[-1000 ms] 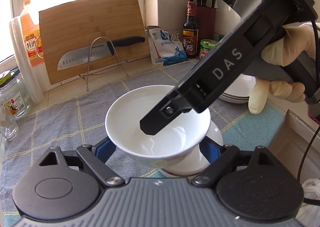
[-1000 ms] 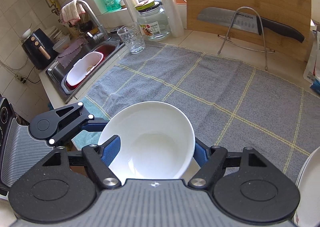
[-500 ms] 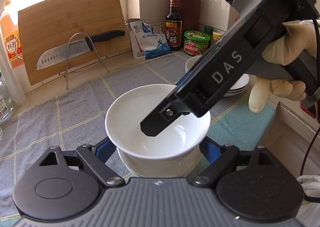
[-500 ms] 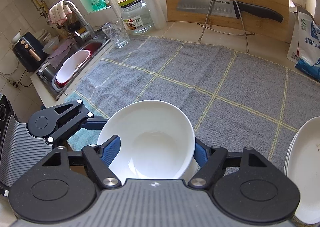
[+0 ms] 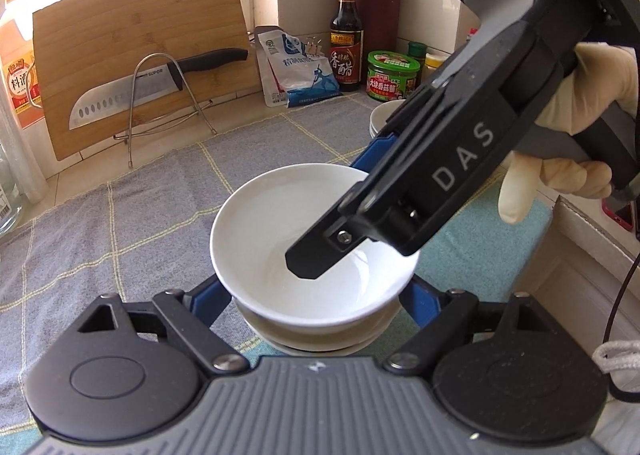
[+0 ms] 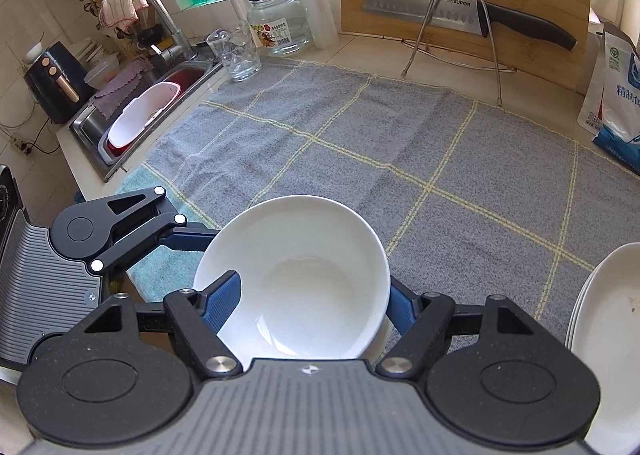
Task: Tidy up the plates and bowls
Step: 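Lower the bowl into the bowl stack and open the right tool, then grasp the stack of three bowls with the right tool while the left tool grips its other side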
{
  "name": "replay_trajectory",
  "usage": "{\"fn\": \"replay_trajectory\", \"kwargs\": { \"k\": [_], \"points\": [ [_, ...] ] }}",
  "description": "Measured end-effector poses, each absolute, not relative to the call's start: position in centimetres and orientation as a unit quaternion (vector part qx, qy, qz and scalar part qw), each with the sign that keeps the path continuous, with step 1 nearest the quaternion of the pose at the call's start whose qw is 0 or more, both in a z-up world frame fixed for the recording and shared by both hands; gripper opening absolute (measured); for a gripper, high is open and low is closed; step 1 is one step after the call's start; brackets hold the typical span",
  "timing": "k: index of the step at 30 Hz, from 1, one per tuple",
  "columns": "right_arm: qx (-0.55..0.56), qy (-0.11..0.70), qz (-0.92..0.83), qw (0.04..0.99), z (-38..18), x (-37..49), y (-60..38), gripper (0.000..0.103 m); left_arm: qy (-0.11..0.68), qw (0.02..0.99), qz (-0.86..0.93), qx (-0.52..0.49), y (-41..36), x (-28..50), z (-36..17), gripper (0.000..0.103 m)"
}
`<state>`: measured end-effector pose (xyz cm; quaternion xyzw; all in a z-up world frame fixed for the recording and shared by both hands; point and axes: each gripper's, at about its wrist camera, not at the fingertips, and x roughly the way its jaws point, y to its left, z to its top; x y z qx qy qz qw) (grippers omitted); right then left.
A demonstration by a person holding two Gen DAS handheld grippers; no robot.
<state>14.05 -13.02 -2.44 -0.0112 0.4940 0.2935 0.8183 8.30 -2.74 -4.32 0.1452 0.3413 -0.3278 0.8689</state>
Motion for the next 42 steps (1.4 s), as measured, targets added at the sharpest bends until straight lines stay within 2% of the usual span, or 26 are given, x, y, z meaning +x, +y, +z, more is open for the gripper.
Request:
{"fn": "replay_trajectory", "kwargs": {
  "k": [7, 11, 15, 29, 38, 42],
  "points": [
    [-0.013, 0.494, 0.289, 0.82, -2.6, 13.9, -13.0, 0.082, 0.341, 0.866, -0.332, 0.153, -2.9, 8.5, -4.5, 0.09],
    [-0.021, 0.488, 0.288, 0.824, -2.6, 13.8, -12.7, 0.096, 0.341, 0.865, -0.333, 0.156, -3.0, 8.4, -4.6, 0.094],
    [-0.031, 0.475, 0.293, 0.829, -2.1, 13.6, -12.5, 0.1, 0.338, 0.865, -0.341, 0.145, -2.5, 8.4, -4.5, 0.098],
    [-0.112, 0.428, 0.309, 0.842, -0.8, 10.9, -11.9, 0.103, 0.299, 0.858, -0.37, 0.194, -0.3, 7.2, -4.1, 0.1],
    [-0.187, 0.39, 0.334, 0.837, -1.0, 7.5, -12.1, 0.103, 0.32, 0.836, -0.4, 0.198, 0.8, 7.9, -4.7, 0.1],
    [-0.221, 0.409, 0.33, 0.822, -3.1, 6.6, -12.3, 0.103, 0.338, 0.822, -0.415, 0.194, 1.1, 8.8, -5.8, 0.1]
  ]
}}
